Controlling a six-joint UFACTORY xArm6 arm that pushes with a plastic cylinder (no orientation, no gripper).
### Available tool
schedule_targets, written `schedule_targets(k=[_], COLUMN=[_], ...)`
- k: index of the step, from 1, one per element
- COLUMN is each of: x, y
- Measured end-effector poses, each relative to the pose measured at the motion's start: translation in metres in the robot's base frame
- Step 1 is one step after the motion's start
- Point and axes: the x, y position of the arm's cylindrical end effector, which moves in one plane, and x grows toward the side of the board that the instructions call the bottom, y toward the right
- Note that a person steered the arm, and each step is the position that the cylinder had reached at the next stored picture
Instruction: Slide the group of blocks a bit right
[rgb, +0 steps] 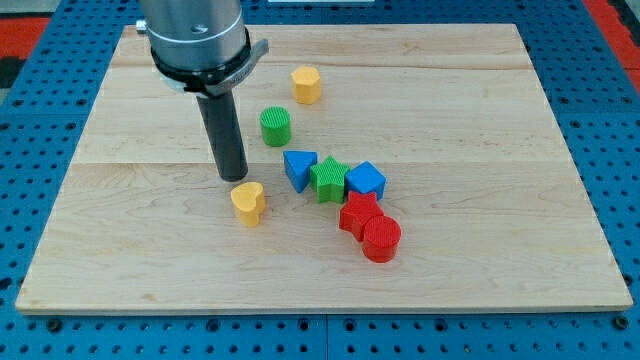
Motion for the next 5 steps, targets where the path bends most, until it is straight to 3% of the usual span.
schedule_targets(k=[5], x=[-0.01], y=[0.079])
